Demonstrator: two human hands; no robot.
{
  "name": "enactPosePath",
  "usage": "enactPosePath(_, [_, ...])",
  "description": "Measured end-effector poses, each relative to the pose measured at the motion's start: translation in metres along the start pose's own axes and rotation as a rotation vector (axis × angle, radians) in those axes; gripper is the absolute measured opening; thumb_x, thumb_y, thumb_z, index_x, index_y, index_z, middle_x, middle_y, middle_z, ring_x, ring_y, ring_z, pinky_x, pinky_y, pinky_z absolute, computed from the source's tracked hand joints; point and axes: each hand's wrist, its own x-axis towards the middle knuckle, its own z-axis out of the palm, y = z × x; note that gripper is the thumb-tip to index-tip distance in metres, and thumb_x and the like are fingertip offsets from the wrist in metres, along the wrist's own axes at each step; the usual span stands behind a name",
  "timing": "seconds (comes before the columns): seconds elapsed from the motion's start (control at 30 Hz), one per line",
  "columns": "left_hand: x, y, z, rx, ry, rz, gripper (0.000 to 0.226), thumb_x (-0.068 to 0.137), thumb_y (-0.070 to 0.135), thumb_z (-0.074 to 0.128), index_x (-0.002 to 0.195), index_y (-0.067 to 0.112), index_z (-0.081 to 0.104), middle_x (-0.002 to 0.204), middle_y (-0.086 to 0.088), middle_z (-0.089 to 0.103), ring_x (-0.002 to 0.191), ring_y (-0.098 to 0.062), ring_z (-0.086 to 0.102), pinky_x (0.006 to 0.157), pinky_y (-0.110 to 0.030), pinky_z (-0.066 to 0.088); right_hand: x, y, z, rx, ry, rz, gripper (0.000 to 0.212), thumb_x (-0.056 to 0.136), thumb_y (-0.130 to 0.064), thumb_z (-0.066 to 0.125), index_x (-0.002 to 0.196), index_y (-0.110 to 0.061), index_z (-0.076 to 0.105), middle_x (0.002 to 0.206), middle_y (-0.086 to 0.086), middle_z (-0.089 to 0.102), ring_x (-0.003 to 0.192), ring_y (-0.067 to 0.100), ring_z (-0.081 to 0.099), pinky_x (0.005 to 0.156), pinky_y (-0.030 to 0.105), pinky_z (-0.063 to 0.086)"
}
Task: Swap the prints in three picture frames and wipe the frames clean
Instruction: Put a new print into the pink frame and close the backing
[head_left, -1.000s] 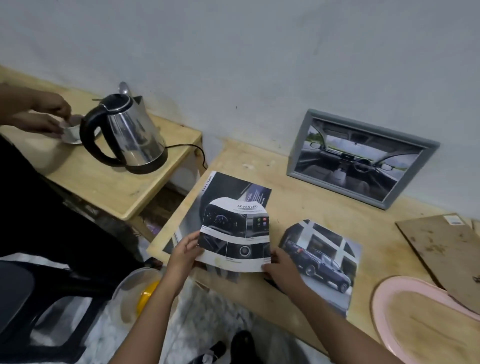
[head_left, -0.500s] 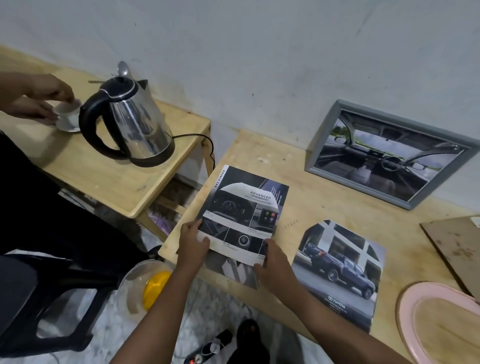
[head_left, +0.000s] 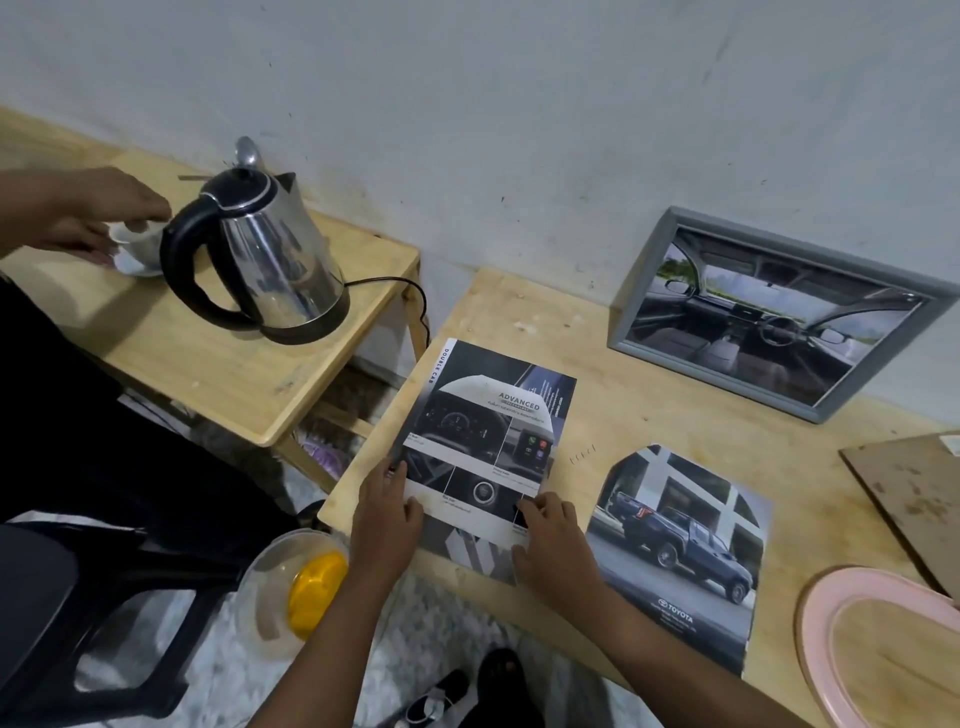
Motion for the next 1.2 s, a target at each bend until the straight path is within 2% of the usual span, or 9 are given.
enactPosePath(0.17, [0.007,0.023,0.001,0.053,0.085,-0.046,0.044,0.083,0.008,0.054,0.126,0.004,0.052,0.137,-0.014,0.038,0.131,-0.028,0.03,0.106,-0.041,0.033,-0.004,0.022,-0.017,0.003,0.152,-0.057,0.018,0.086,-0.013,0.055,0.104,-0.013,0.06,0.11,0.004,0.051,0.101,0.023,0.045,0.083,0.029,0.044])
enactPosePath(0.27, [0.009,0.052,0.01,-0.007,0.068,0.042,0.04,0.087,0.008,0.053,0.127,0.004,0.051,0.14,-0.015,0.036,0.132,-0.029,0.031,0.108,-0.039,0.033,-0.018,0.047,-0.035,0.248,0.201,0.17,0.03,0.086,-0.007,0.052,0.115,-0.01,0.057,0.116,0.003,0.045,0.108,0.017,0.043,0.083,0.022,0.041])
enactPosePath(0.33, [0.007,0.078,0.02,-0.111,-0.004,0.094,0.039,0.089,0.009,0.052,0.128,0.005,0.048,0.139,-0.013,0.038,0.129,-0.027,0.036,0.105,-0.035,0.035,-0.029,0.067,-0.048,0.318,0.297,0.329,0.023,0.086,-0.009,0.056,0.11,-0.009,0.059,0.113,0.005,0.045,0.104,0.018,0.045,0.084,0.019,0.036])
enactPosePath(0.43, [-0.002,0.12,0.04,-0.207,-0.159,0.203,0.033,0.089,0.008,0.052,0.123,0.006,0.052,0.127,-0.011,0.047,0.117,-0.025,0.047,0.094,-0.029,0.038,-0.051,0.099,-0.062,0.395,0.353,0.578,0.027,0.085,-0.01,0.058,0.112,-0.008,0.057,0.118,0.011,0.046,0.106,0.027,0.049,0.088,0.026,0.038])
enactPosePath(0.63, [-0.029,0.178,0.085,-0.072,-0.348,0.144,0.036,0.088,0.015,0.053,0.122,0.003,0.051,0.126,-0.016,0.046,0.114,-0.031,0.045,0.095,-0.035,0.038,-0.096,0.129,-0.065,0.343,0.172,0.914,0.04,0.087,-0.026,0.054,0.119,-0.005,0.043,0.122,0.019,0.043,0.111,0.039,0.047,0.088,0.037,0.041])
enactPosePath(0.83, [-0.044,0.186,0.106,-0.155,-0.415,0.07,0.04,0.081,0.015,0.063,0.117,0.004,0.051,0.119,-0.015,0.047,0.105,-0.031,0.05,0.091,-0.038,0.044,-0.112,0.139,-0.055,0.523,0.162,0.95,0.054,0.075,-0.029,0.069,0.115,-0.003,0.043,0.114,0.019,0.048,0.106,0.035,0.049,0.077,0.031,0.038])
enactPosePath(0.97, [-0.041,0.185,0.104,-0.261,-0.414,0.002,0.036,0.075,0.016,0.073,0.105,0.008,0.055,0.106,-0.013,0.058,0.093,-0.027,0.057,0.085,-0.04,0.05,-0.116,0.146,-0.052,0.663,0.31,0.958,0.03,0.072,-0.017,0.07,0.088,-0.008,0.047,0.083,0.009,0.052,0.076,0.026,0.051,0.059,0.033,0.04])
enactPosePath(1.1, [-0.042,0.183,0.1,-0.313,-0.433,0.017,0.022,0.079,0.014,0.073,0.094,0.008,0.057,0.091,-0.007,0.062,0.081,-0.018,0.057,0.063,-0.022,0.044,-0.123,0.15,-0.051,0.783,0.379,0.891,0.025,0.076,-0.011,0.071,0.073,-0.011,0.045,0.069,0.003,0.052,0.067,0.02,0.048,0.055,0.024,0.033])
enactPosePath(1.2, [-0.043,0.181,0.094,-0.324,-0.42,0.076,0.015,0.082,0.015,0.069,0.088,0.011,0.056,0.08,0.001,0.058,0.075,-0.013,0.053,0.059,-0.015,0.038,-0.125,0.148,-0.05,0.803,0.439,0.827,0.03,0.079,-0.011,0.07,0.064,-0.011,0.044,0.06,0.002,0.05,0.062,0.019,0.046,0.053,0.022,0.031])
